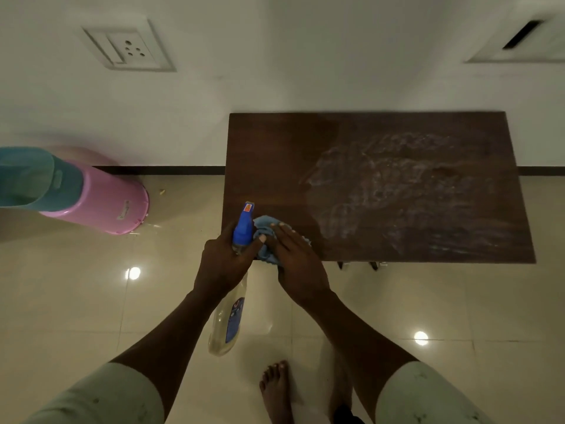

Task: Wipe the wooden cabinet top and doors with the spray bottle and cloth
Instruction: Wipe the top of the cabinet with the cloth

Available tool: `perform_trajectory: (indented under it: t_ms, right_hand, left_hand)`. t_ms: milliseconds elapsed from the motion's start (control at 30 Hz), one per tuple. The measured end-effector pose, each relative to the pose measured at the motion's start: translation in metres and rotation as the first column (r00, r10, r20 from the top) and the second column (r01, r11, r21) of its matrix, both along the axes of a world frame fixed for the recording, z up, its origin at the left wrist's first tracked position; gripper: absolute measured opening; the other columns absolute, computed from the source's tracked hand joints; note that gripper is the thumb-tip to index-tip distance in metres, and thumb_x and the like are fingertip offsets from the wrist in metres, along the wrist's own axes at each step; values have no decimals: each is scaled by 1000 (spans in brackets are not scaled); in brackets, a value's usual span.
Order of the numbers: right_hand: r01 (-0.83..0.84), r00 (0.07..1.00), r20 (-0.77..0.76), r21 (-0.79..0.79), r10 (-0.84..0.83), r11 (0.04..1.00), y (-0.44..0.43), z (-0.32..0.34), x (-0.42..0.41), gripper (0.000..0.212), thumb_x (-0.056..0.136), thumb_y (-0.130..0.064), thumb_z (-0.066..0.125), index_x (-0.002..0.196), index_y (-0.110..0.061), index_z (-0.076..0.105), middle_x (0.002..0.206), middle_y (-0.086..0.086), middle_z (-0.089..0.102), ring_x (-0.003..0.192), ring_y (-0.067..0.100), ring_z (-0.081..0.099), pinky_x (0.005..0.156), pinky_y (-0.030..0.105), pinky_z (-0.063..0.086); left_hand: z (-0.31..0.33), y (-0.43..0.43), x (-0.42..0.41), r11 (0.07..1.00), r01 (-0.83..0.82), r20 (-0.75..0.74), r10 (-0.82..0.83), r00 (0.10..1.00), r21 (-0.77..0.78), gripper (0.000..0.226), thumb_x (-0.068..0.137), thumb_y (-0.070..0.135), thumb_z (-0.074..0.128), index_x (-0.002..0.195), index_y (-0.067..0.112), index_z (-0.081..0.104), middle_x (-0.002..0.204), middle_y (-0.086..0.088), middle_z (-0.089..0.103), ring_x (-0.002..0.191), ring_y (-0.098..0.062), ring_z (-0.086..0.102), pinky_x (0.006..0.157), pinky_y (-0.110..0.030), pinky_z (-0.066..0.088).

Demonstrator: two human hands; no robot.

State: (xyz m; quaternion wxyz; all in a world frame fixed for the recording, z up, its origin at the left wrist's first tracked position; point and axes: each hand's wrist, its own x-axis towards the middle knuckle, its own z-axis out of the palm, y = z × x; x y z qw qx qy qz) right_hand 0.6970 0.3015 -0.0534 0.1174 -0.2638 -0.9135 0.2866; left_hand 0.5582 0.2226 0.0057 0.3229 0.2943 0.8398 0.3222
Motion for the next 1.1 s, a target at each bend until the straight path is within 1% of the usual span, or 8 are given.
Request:
perform_trajectory:
  t_ms: [133, 233, 333, 533, 700, 800, 933, 1100]
  right_hand:
    - [230, 969, -71, -87, -236, 969, 29, 17, 17, 49, 82, -7, 58, 131, -8, 53, 135, 14, 54, 128, 27, 48, 105, 44, 43]
    - [508, 845, -133, -100, -518, 855, 79, 32, 30, 55, 81, -1, 62, 135, -6, 48, 136, 18, 51, 126, 30, 49, 106, 36, 41]
    - [665, 716, -179, -117, -675, 737, 147, 39, 46, 55, 79, 8, 62, 132, 1, 52, 130, 23, 55, 120, 37, 53, 106, 38, 40]
    - [690, 688, -204, -114, -696, 715, 233, 53, 61, 53, 81, 9, 55, 132, -3, 53, 131, 15, 57, 119, 29, 55, 101, 20, 35]
    - [702, 665, -172, -187, -727, 687, 256, 47, 71, 52, 82, 8, 52, 133, -5, 53, 135, 12, 54, 123, 26, 53, 105, 25, 38]
    - [720, 640, -173, -207, -749, 663, 264, 48, 77, 52, 80, 8, 50, 131, -5, 54, 134, 13, 55, 121, 27, 54, 106, 29, 40]
    - [740, 635, -139, -175, -760, 650, 270, 46, 77, 53, 78, 7, 49, 129, -5, 56, 131, 12, 57, 118, 27, 56, 102, 27, 41]
    - [751, 615, -131, -204, -778, 628, 270, 49, 63, 51, 82, 6, 51, 132, -7, 55, 131, 12, 58, 118, 25, 56, 98, 14, 34]
  left_hand:
    - [7, 25, 8, 998, 57, 34, -57, 998, 24, 27, 83, 42, 64, 104, 28, 52, 73, 10, 61, 63, -1, 62, 55, -10, 44]
    - [13, 58, 16, 999, 37, 82, -37, 996, -7, 29, 81, 47, 64, 100, 27, 53, 75, 7, 61, 67, -7, 61, 60, -18, 43]
    - [21, 102, 31, 999, 23, 153, -17, 988, -37, 28, 83, 46, 63, 101, 27, 53, 80, 6, 63, 73, -9, 62, 62, -20, 45]
    - [42, 182, 52, 1000, 0, 252, 5, 968, -18, 24, 83, 47, 63, 84, 25, 56, 70, 5, 64, 62, -9, 64, 57, -22, 50]
    - [53, 214, 54, 999, 9, 199, -1, 980, -41, 28, 81, 50, 63, 83, 23, 57, 70, 6, 64, 59, -5, 62, 54, -15, 45]
    - [54, 209, 50, 990, 54, 247, -20, 969, -132, 23, 83, 46, 63, 87, 24, 56, 77, 4, 64, 66, -8, 63, 56, -16, 43]
    - [49, 176, 51, 974, 144, 421, -59, 905, -173, 21, 85, 37, 65, 98, 23, 57, 81, 0, 64, 69, -12, 63, 62, -25, 50]
    - [45, 132, 64, 953, 187, 489, -49, 871, -237, 29, 85, 35, 64, 101, 13, 55, 77, -6, 61, 62, -12, 60, 59, -24, 52]
